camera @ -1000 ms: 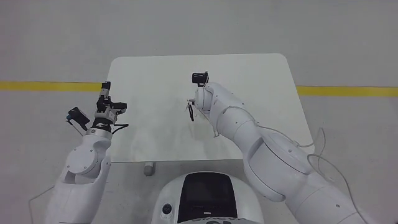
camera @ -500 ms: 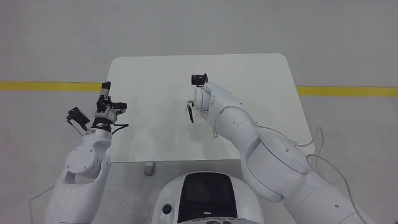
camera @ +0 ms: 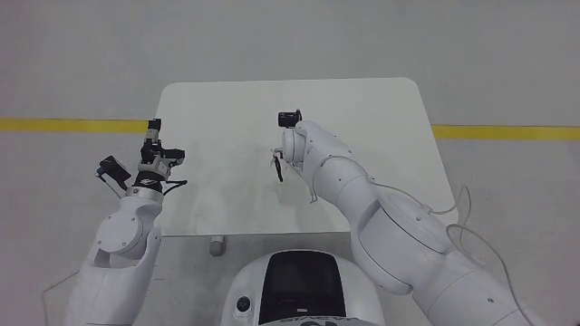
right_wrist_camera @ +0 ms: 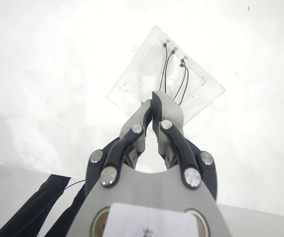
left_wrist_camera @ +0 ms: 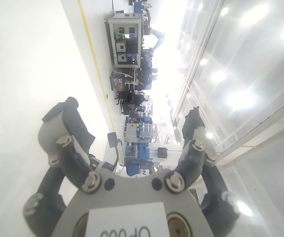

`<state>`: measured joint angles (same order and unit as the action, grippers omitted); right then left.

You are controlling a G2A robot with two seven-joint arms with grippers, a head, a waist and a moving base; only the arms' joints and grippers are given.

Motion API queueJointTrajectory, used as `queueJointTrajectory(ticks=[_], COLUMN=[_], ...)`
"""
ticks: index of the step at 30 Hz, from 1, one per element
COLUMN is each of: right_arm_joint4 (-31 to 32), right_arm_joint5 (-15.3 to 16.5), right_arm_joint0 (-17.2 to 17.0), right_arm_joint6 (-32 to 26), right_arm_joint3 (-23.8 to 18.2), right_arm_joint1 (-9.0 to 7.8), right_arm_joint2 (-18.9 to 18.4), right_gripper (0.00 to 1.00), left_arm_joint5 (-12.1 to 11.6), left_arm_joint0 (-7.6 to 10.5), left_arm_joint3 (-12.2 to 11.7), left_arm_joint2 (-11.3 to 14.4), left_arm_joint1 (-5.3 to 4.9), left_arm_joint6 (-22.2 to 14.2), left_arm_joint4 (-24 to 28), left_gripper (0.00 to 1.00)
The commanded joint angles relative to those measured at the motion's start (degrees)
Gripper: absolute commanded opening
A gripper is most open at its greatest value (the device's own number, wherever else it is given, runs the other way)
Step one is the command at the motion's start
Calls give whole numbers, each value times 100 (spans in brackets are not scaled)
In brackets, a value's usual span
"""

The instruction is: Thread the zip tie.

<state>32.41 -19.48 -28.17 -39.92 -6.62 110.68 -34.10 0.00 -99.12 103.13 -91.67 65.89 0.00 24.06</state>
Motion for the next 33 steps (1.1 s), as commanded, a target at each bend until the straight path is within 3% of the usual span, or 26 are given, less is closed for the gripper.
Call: queueJointTrajectory(ticks=[1,33], right_arm_joint4=[56,735], right_arm_joint5=[0,181], right_arm_joint0=[-9,-129], right_arm_joint6=[-79,-1147], right_arm_joint3=[-21,-355], right_arm_joint1=[-5,-181], right_arm_joint2=[9,68], right_gripper=[0,0], left_arm_joint5=[0,0], left_arm_joint0=[0,0], left_arm_joint3=[0,0], left_arm_joint2=[0,0], left_arm_joint1=[0,0], left_arm_joint6=[0,0], left_arm_joint4=[0,0], left_gripper=[100,100])
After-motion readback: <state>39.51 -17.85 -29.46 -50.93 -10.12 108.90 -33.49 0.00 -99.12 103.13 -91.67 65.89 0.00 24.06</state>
